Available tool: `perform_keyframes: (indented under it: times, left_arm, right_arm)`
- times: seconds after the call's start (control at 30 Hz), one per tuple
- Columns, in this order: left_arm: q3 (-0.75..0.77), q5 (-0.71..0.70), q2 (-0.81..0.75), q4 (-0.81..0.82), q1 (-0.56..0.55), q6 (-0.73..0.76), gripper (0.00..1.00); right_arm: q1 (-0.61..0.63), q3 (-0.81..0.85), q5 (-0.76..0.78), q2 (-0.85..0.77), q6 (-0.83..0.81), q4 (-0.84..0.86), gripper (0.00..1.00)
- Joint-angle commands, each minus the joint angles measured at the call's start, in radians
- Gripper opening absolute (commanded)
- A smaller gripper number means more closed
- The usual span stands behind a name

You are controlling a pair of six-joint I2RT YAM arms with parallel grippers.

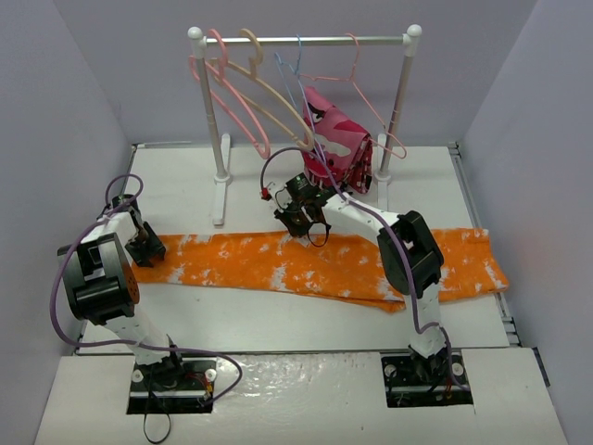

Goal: Place the trousers on the hanger
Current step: Fold the trousers at the center of the board.

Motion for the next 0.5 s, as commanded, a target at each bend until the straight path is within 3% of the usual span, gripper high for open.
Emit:
perform_keyframes:
  times: [0.0,0.07,0.23,0.37,0.47]
  left_arm:
    - [-0.002,-0.038,0.041,0.021,-0.003,0.016,0.33]
    - [-0.001,-0.038,0.040,0.018,-0.008,0.016,0.33]
    - [0.006,-0.037,0.047,0.011,-0.017,0.011,0.33]
    - [0.009,-0.035,0.047,0.009,-0.020,0.008,0.33]
    - [0.011,-0.027,0.054,0.005,-0.020,0.003,0.33]
  right_arm:
    - [-0.034,0.027,0.094,-0.022,0.027,-0.010,0.16]
    - [-0.042,-0.005,0.118,-0.070,0.048,-0.006,0.29]
    - [-0.080,-0.093,0.259,-0.232,0.161,-0.006,0.47]
    - [-0.138,-0.208,0.420,-0.375,0.305,-0.010,0.50]
    - [-0.240,-0.327,0.594,-0.517,0.512,-0.035,0.56]
